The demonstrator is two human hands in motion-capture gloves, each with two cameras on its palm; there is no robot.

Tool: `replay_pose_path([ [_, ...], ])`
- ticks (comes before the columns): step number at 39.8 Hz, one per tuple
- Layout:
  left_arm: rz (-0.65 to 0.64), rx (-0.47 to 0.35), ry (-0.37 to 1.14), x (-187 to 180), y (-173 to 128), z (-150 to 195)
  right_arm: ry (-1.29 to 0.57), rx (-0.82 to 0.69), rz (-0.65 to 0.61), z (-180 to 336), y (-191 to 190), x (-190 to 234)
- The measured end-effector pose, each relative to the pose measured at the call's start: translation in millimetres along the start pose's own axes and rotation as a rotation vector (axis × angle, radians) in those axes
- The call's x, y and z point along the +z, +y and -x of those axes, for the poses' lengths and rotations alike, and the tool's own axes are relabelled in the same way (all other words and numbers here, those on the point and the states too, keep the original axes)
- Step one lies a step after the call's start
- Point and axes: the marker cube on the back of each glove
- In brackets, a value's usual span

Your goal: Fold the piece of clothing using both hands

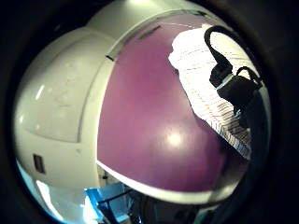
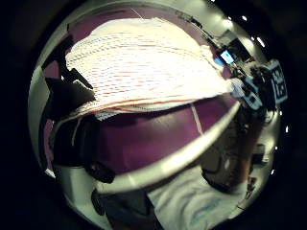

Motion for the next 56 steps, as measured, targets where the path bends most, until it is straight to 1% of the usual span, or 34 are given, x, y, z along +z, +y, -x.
replay_pose_path([
  [2,0.165,0.044,0.075,-15.8,17.4,-4.8,-0.036,-0.028,0.023,-1.6,2.5,-24.4],
  [3,0.208,0.057,0.091,-25.1,20.7,-5.3,-0.053,-0.033,0.023,-1.4,3.6,-38.3],
  [5,0.233,0.058,0.094,-41.7,19.2,-3.5,-0.076,-0.025,0.012,-1.4,2.5,-63.5],
  [7,0.214,0.029,0.077,-53.3,10.9,0.5,-0.086,-0.001,0.0,-2.8,-5.9,-80.6],
  [10,0.155,-0.046,0.041,-64.1,-10.4,8.7,-0.088,0.057,-0.012,-6.2,-28.1,-97.6],
  [14,0.079,-0.153,-0.025,-65.1,-50.8,20.8,-0.073,0.159,-0.018,-6.5,-53.9,-119.2],
  [16,0.062,-0.195,-0.059,-63.6,-68.3,24.7,-0.069,0.17,-0.017,-0.8,-57.2,-131.8],
  [18,0.067,-0.225,-0.087,-65.0,-79.0,26.2,-0.045,0.183,-0.012,0.7,-64.9,-135.9],
  [20,0.086,-0.252,-0.122,-77.2,-79.2,24.9,-0.008,0.21,-0.015,-1.8,-80.1,-132.0],
  [22,0.105,-0.277,-0.158,-93.7,-74.0,22.5,0.038,0.258,-0.038,-6.6,-96.1,-126.3],
  [23,0.111,-0.283,-0.166,-96.2,-74.0,21.6,0.065,0.287,-0.054,-9.6,-103.3,-123.2],
  [25,0.113,-0.281,-0.158,-88.2,-81.1,20.8,0.116,0.324,-0.083,-13.9,-117.5,-114.4],
  [27,0.113,-0.275,-0.13,-74.8,-90.1,20.1,0.155,0.329,-0.106,-15.5,-131.3,-103.2],
  [31,0.145,-0.275,-0.044,-55.5,-99.0,17.4,0.14,0.228,-0.069,-7.4,-146.2,-78.4],
  [33,0.154,-0.289,-0.024,-50.2,-100.8,18.7,0.125,0.215,-0.047,-5.6,-147.5,-69.9],
  [35,0.146,-0.306,-0.019,-47.8,-101.5,20.7,0.116,0.238,-0.056,-7.0,-146.8,-65.5],
  [37,0.097,-0.334,-0.031,-49.6,-101.6,24.3,0.107,0.278,-0.133,-11.4,-145.4,-67.2],
  [39,0.005,-0.378,-0.071,-55.2,-101.5,31.7,0.087,0.325,-0.227,-17.7,-139.4,-72.0],
  [40,-0.048,-0.397,-0.093,-58.6,-102.0,35.6,0.07,0.346,-0.251,-20.4,-134.0,-73.9],
  [42,-0.173,-0.41,-0.128,-65.8,-106.9,41.8,0.027,0.379,-0.254,-23.8,-121.0,-75.6],
  [44,-0.295,-0.402,-0.151,-69.8,-114.0,45.1,-0.018,0.409,-0.246,-26.1,-108.1,-76.4],
  [46,-0.37,-0.387,-0.153,-59.7,-121.3,44.5,-0.055,0.463,-0.238,-30.8,-92.5,-74.9],
  [48,-0.437,-0.361,-0.142,-32.6,-136.2,43.4,-0.083,0.542,-0.243,-39.5,-74.5,-69.8],
  [49,-0.456,-0.347,-0.14,-19.0,-141.4,42.5,-0.097,0.579,-0.269,-45.1,-67.3,-66.6],
  [50,-0.443,-0.338,-0.145,-8.1,-140.3,40.8,-0.114,0.609,-0.309,-51.2,-62.6,-62.6],
  [52,-0.341,-0.322,-0.167,5.2,-123.0,34.6,-0.17,0.643,-0.386,-64.4,-63.0,-46.0],
  [53,-0.292,-0.307,-0.174,8.8,-114.0,30.1,-0.21,0.65,-0.398,-71.3,-66.9,-31.6],
  [55,-0.239,-0.259,-0.171,8.4,-102.1,18.4,-0.274,0.674,-0.357,-82.0,-66.9,-3.6],
  [56,-0.229,-0.232,-0.164,2.4,-96.9,11.7,-0.281,0.702,-0.312,-83.3,-55.7,1.1],
])
